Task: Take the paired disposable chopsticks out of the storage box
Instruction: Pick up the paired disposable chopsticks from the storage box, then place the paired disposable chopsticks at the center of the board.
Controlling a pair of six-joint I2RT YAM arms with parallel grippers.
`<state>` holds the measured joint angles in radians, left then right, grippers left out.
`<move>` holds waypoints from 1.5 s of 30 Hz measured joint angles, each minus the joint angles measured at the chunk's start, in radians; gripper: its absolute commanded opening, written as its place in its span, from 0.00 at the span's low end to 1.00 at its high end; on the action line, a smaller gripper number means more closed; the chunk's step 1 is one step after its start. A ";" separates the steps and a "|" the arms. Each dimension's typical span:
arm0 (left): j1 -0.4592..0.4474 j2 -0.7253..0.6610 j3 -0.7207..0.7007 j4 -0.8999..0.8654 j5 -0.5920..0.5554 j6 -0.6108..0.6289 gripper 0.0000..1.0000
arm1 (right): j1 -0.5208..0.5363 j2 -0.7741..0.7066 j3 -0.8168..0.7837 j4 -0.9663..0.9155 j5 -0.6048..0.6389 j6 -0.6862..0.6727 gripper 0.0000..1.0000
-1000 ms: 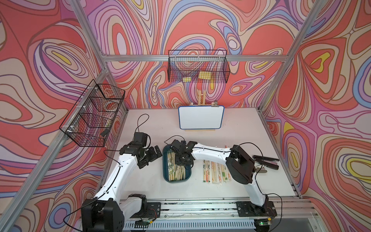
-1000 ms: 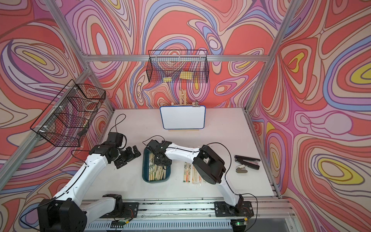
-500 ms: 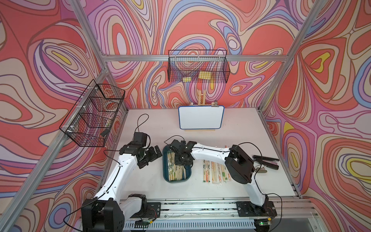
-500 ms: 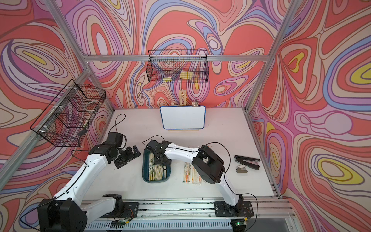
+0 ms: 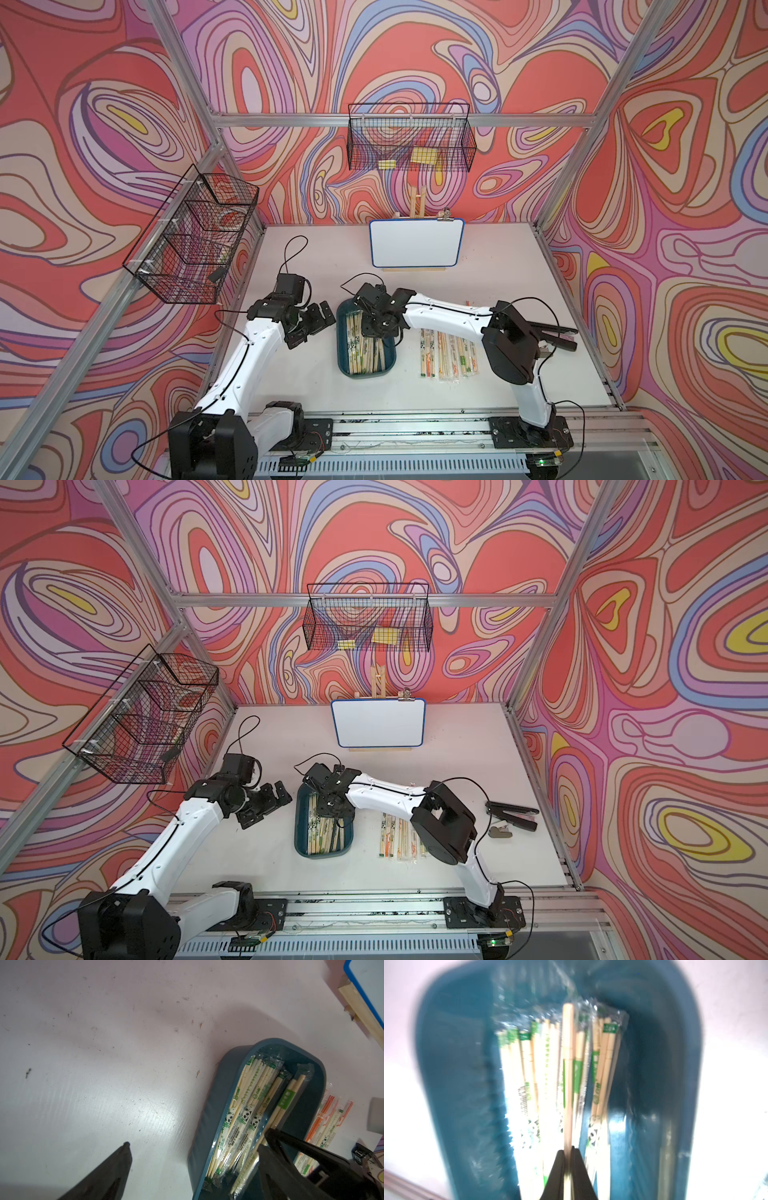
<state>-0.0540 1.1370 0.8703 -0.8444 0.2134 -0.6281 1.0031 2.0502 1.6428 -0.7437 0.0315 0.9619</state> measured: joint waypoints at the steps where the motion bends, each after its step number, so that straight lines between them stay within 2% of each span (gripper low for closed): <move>1: 0.002 0.000 0.000 0.000 0.001 0.000 1.00 | 0.000 -0.014 0.001 0.002 0.000 -0.001 0.00; 14: 0.002 0.000 0.006 -0.002 0.025 0.007 1.00 | -0.026 -0.111 0.008 0.003 0.016 -0.034 0.00; 22: 0.002 -0.030 0.021 -0.005 0.050 0.011 1.00 | -0.089 -0.289 -0.105 -0.021 0.079 -0.059 0.00; 26: 0.001 -0.048 0.021 -0.006 0.066 0.007 1.00 | -0.101 -0.326 -0.156 -0.060 0.123 -0.072 0.00; 37: -0.047 -0.053 0.021 -0.005 0.080 -0.035 1.00 | -0.101 -0.314 -0.285 -0.085 0.152 -0.082 0.00; 45: -0.068 -0.055 0.021 -0.005 0.079 -0.061 1.00 | -0.101 -0.205 -0.312 -0.072 0.136 -0.088 0.00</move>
<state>-0.1215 1.0824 0.8909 -0.8490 0.2928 -0.6888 0.9016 1.8454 1.3304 -0.8154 0.1677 0.8742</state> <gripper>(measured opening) 0.998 0.097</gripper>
